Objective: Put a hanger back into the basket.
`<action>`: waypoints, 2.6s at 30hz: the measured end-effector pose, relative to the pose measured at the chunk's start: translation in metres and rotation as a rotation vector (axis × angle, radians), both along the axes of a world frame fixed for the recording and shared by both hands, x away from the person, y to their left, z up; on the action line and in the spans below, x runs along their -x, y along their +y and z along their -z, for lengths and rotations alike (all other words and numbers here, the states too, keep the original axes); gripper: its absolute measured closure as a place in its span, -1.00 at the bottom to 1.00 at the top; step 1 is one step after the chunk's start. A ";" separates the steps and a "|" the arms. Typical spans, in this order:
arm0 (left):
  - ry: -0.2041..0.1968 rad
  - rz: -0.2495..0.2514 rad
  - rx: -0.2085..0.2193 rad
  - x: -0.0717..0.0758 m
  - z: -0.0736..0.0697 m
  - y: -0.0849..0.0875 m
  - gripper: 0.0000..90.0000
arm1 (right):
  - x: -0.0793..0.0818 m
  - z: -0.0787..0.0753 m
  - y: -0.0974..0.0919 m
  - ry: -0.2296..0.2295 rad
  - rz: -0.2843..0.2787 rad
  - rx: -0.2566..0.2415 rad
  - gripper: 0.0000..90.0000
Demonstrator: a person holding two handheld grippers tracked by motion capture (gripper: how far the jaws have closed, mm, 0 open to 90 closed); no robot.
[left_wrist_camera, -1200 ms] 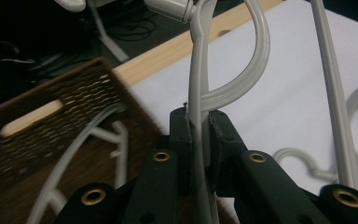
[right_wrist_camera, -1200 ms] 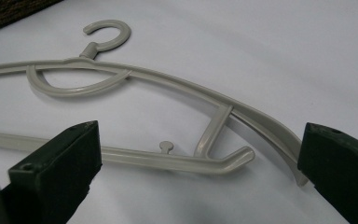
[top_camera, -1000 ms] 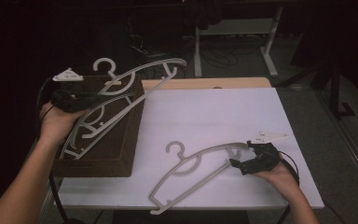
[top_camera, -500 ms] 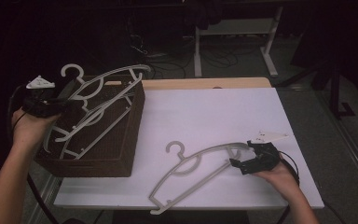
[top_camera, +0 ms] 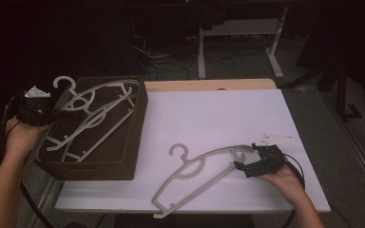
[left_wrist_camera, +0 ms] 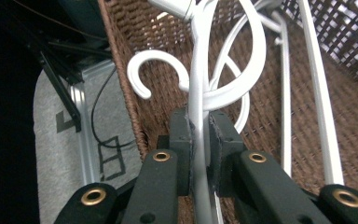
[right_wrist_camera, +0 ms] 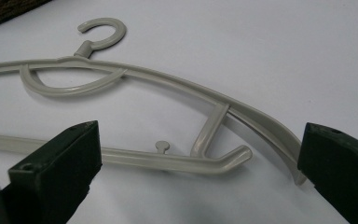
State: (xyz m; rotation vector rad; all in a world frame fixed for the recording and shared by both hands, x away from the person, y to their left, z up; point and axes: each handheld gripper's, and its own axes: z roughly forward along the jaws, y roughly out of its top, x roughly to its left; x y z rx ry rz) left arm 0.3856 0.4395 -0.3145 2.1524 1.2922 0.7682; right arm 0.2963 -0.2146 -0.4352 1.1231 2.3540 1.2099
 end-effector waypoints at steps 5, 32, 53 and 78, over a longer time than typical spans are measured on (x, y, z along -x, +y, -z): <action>0.024 0.007 -0.040 -0.010 0.012 -0.012 0.81 | 0.000 0.000 0.000 0.001 0.003 -0.001 -1.00; 0.002 0.151 0.272 -0.003 0.004 -0.043 -0.30 | 0.001 0.000 -0.003 0.001 0.004 -0.011 -1.00; -0.019 0.442 0.418 0.016 -0.014 -0.169 -0.62 | 0.002 0.000 -0.002 -0.001 -0.002 -0.008 -1.00; 0.067 0.628 0.447 0.047 0.056 -0.289 -1.00 | 0.002 -0.002 -0.001 0.019 -0.019 -0.022 -1.00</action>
